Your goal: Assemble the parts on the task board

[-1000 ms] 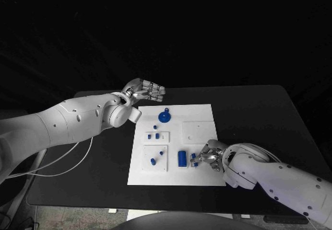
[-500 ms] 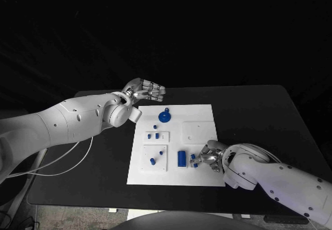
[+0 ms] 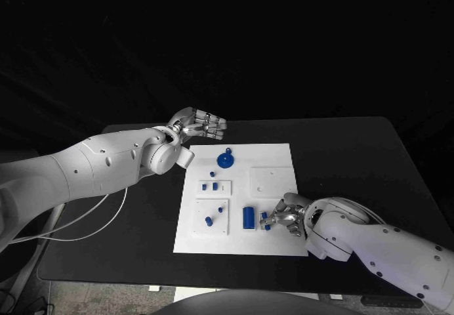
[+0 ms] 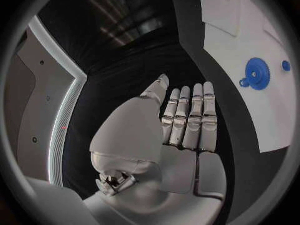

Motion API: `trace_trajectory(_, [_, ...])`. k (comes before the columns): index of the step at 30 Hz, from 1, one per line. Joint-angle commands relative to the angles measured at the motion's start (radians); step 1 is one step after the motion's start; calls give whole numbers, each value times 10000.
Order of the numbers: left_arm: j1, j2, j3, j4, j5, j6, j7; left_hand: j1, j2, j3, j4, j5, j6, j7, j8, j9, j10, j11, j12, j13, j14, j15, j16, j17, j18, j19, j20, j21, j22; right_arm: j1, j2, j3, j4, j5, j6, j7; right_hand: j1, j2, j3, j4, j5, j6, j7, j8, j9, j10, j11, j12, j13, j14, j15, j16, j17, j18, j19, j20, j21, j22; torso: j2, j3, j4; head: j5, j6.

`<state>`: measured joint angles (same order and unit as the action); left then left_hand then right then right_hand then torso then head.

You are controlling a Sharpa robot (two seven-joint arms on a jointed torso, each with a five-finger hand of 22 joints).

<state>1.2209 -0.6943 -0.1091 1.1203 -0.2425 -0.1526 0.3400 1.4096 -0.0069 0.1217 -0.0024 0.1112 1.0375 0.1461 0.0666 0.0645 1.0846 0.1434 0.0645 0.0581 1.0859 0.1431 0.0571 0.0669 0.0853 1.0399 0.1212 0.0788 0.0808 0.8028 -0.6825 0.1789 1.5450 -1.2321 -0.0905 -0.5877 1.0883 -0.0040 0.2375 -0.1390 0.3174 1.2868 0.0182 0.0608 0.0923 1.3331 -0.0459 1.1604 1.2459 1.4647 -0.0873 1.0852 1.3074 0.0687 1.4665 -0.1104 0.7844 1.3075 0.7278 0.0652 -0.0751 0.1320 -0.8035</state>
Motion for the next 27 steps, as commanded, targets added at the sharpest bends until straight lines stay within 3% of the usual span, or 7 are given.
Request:
trace_trajectory(1, [10, 10, 5, 23, -30, 151, 40, -18, 42, -27, 58, 15, -61, -25, -26, -4, -91, 5, -18, 1, -64, 15, 42, 4, -31, 1, 82, -8, -15, -18, 33, -6, 3, 42, 173, 170, -125, -32, -114, 116, -189, 48, 11, 29, -5, 1, -39, -65, -12, 150, -59, -46, 236, -105, 475, -54, -82, 880, 2, -2, -3, -11, 8])
trace_trajectory(4, [10, 9, 5, 24, -30, 152, 35, -22, 41, -30, 76, 19, -66, -23, -28, -4, -97, 8, -19, 1, -65, 15, 43, 4, -31, 0, 84, -8, -16, -18, 46, -6, -17, 81, 166, 221, -194, -101, -417, 336, -952, 29, 28, 29, -24, -37, -20, -112, -46, 137, -54, -67, 232, -91, 471, -51, -90, 882, 1, -2, -9, -17, 15])
trace_trajectory(8, [10, 9, 5, 25, -30, 154, 31, -22, 41, -30, 76, 19, -66, -23, -28, -4, -97, 8, -19, 1, -65, 15, 43, 4, -31, 0, 84, -8, -16, -18, 50, -6, -31, 122, 152, 272, -164, -238, -1047, 780, -1446, -10, 76, 29, -47, -93, 12, -182, -108, 118, -40, -115, 218, -62, 462, -37, -114, 880, 2, -2, -1, -18, 7])
trace_trajectory(11, [11, 7, 5, 27, -30, 155, 25, -22, 41, -30, 76, 19, -66, -23, -28, -4, -97, 8, -19, 1, -65, 15, 43, 4, -31, 0, 84, -8, -16, -18, 48, -6, -42, 141, 168, 291, -79, -310, -1180, 1099, -1952, -29, 105, 34, -47, -123, 31, -197, -126, 103, -33, -128, 221, -45, 457, -27, -121, 883, 1, -1, 5, -19, 3])
trace_trajectory(13, [11, 6, 5, 26, -30, 154, 20, -22, 41, -30, 76, 19, -66, -23, -28, -4, -97, 8, -19, 1, -65, 15, 43, 4, -31, 0, 84, -8, -16, -18, 46, -6, -49, 147, 178, 295, 89, -409, -1227, 1395, -2004, -47, 106, 30, -42, -150, 41, -207, -151, 93, -27, -146, 221, -29, 451, -18, -137, 881, 3, -1, 3, -17, 6])
trace_trajectory(22, [11, 12, 5, 25, -31, 160, 9, -26, 39, -33, 95, 23, -68, -24, -26, -4, -99, 8, -17, 1, -65, 16, 42, 4, -31, 1, 84, -8, -17, -18, 31, -6, -81, 167, 160, 311, 89, -409, -1227, 1395, -2004, -47, 106, 30, -42, -150, 41, -207, -151, 93, -27, -146, 221, -29, 451, -18, -137, 881, 1, 0, 4, -4, 3])
trace_trajectory(27, [11, 12, 5, 24, -31, 162, 4, -26, 39, -33, 95, 23, -68, -24, -26, -4, -99, 8, -17, 1, -65, 16, 42, 4, -31, 1, 84, -8, -17, -18, -31, -7, -91, 197, 206, 480, 242, -557, -1214, 1561, -1976, -62, 117, 31, -35, -170, 48, -212, -178, 85, -27, -176, 218, -22, 447, -16, -181, 873, 2, 2, 3, -10, 12])
